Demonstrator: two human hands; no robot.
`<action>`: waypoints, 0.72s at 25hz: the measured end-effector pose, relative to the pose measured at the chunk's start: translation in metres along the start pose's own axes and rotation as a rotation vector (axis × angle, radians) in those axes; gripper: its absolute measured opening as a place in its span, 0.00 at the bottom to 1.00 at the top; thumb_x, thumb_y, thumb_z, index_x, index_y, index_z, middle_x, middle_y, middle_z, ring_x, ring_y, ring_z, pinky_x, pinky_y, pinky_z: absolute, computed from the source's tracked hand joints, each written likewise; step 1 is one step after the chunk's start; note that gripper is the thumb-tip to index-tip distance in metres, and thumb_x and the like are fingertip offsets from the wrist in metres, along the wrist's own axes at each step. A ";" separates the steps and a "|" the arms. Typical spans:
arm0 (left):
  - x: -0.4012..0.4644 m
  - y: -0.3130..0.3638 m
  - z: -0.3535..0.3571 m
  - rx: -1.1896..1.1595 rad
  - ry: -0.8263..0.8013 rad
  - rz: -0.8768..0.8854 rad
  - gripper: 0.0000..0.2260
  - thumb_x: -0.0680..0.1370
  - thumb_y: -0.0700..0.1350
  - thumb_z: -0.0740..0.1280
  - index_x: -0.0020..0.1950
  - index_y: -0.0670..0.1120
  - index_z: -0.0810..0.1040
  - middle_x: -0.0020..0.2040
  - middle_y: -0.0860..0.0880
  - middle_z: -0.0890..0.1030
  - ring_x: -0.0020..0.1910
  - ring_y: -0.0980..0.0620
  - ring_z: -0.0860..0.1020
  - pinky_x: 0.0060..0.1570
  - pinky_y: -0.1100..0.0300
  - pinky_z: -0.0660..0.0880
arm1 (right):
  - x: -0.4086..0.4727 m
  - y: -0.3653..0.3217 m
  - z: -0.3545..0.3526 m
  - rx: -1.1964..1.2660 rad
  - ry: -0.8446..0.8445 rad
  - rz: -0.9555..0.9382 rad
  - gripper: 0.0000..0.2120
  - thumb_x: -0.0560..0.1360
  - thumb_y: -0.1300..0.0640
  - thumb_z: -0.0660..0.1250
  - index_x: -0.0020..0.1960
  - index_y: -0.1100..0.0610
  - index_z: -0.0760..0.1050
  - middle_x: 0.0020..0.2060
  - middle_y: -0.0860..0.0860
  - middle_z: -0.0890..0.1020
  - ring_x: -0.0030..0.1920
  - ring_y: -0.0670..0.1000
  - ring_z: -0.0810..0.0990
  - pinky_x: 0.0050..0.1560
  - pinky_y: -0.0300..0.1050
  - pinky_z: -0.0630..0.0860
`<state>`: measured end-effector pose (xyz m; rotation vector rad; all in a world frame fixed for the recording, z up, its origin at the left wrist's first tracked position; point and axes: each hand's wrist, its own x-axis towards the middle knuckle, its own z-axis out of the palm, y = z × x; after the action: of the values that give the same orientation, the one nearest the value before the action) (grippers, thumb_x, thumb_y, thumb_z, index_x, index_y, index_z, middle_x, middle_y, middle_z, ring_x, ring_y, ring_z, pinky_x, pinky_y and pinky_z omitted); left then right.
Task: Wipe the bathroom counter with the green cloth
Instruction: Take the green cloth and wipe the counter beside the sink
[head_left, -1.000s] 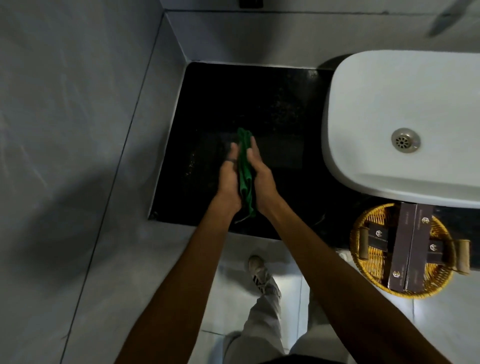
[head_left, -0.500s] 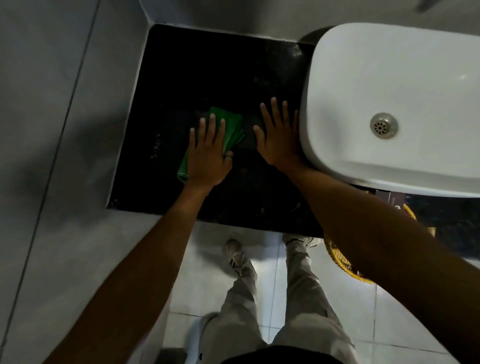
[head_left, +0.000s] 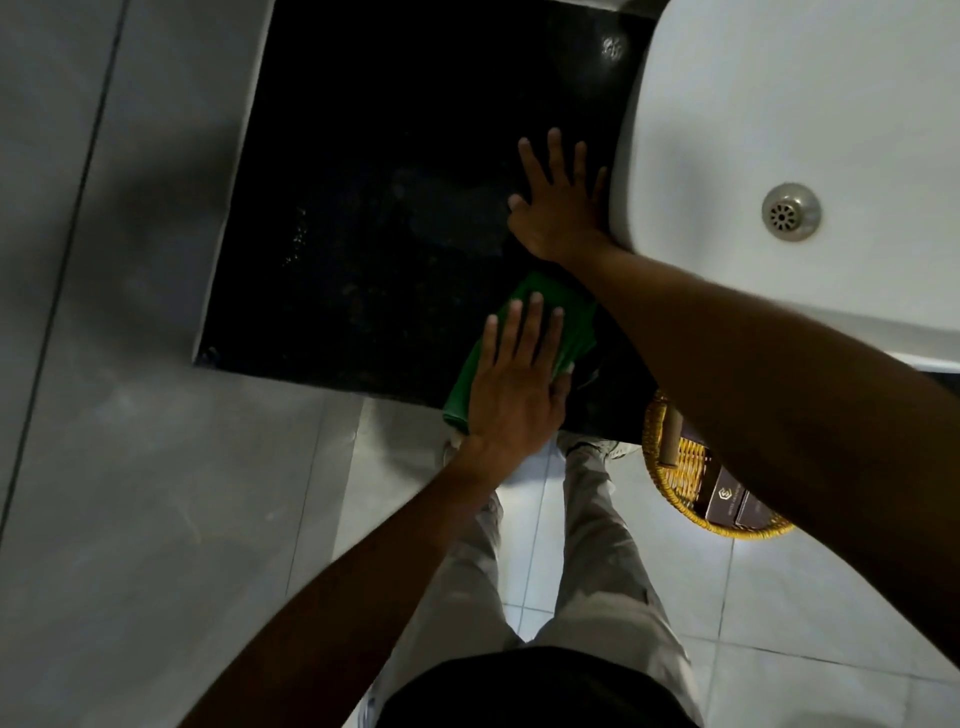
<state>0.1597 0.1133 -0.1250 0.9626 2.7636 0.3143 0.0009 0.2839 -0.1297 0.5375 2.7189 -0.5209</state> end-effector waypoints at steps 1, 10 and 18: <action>0.003 0.004 0.001 -0.019 -0.018 0.067 0.30 0.84 0.59 0.52 0.85 0.51 0.53 0.86 0.41 0.54 0.85 0.39 0.53 0.83 0.39 0.50 | 0.000 0.000 0.002 -0.007 0.015 -0.007 0.35 0.79 0.40 0.52 0.83 0.44 0.44 0.84 0.53 0.43 0.82 0.63 0.40 0.77 0.67 0.37; 0.004 -0.110 -0.025 0.153 -0.046 0.623 0.25 0.85 0.57 0.57 0.83 0.58 0.62 0.85 0.47 0.61 0.84 0.42 0.61 0.82 0.42 0.58 | -0.003 -0.002 0.004 -0.069 0.086 0.010 0.33 0.82 0.42 0.52 0.83 0.44 0.45 0.84 0.52 0.45 0.83 0.62 0.42 0.78 0.67 0.38; 0.145 -0.209 -0.085 0.094 0.010 -0.039 0.25 0.85 0.55 0.52 0.84 0.57 0.59 0.86 0.47 0.57 0.85 0.42 0.55 0.83 0.41 0.52 | -0.013 -0.006 0.018 -0.166 0.315 0.032 0.31 0.82 0.45 0.54 0.83 0.48 0.52 0.83 0.54 0.53 0.82 0.63 0.50 0.79 0.69 0.46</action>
<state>-0.0957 0.0331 -0.1150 0.9293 2.8246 0.1847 0.0140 0.2677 -0.1397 0.6662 3.0075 -0.2121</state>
